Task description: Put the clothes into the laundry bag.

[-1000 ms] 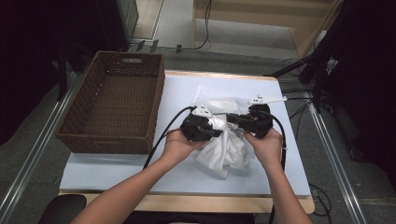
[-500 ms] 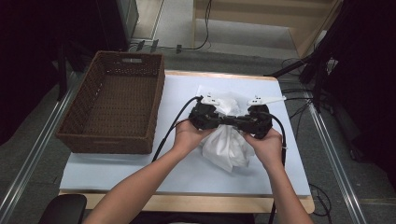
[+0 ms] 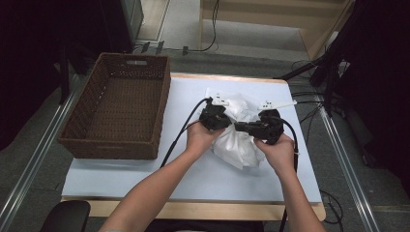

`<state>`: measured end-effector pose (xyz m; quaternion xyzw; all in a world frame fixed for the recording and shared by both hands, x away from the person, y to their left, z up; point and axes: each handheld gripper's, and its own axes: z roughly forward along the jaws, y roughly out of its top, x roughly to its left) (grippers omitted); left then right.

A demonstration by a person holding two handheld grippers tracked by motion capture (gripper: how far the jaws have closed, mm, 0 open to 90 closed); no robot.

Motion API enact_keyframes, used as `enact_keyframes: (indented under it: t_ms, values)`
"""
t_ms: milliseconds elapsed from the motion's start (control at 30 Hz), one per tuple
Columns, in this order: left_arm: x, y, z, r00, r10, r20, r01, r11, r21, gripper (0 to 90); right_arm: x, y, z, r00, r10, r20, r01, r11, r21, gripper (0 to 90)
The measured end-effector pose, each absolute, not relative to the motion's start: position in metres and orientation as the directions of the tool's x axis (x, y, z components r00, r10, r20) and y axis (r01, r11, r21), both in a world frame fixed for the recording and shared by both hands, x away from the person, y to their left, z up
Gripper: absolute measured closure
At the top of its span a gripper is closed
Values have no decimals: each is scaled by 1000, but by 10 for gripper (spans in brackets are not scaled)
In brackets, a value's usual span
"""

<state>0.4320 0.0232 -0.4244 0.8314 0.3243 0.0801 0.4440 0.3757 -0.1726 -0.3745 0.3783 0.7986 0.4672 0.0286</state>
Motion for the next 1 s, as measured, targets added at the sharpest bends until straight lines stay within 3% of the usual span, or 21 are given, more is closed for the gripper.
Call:
enact_keyframes:
  t_ms: [67, 233, 300, 400, 633, 767, 1000]
  values:
    - [435, 25, -429, 788, 599, -143, 451, -405, 795, 796, 377, -173, -377, -708, 635, 310, 584, 280, 762, 900]
    - [430, 31, -418, 777, 579, -249, 519, -363, 774, 761, 378, -176, -382, -697, 648, 306, 592, 279, 757, 900]
    - [424, 35, -411, 796, 557, -239, 503, -387, 773, 735, 379, -178, -382, -697, 650, 304, 589, 276, 760, 900]
    - [413, 40, -405, 816, 545, -191, 471, -437, 766, 673, 380, -179, -383, -689, 654, 313, 596, 265, 758, 900]
    - [393, 67, -389, 826, 500, -262, 489, -400, 775, 482, 381, -178, -381, -687, 662, 299, 588, 264, 765, 900]
    - [379, 83, -381, 823, 513, -245, 473, -378, 796, 361, 381, -178, -381, -687, 663, 296, 585, 264, 767, 900]
    - [358, 90, -408, 811, 521, -268, 521, -432, 736, 301, 380, -176, -379, -689, 666, 285, 579, 270, 769, 900]
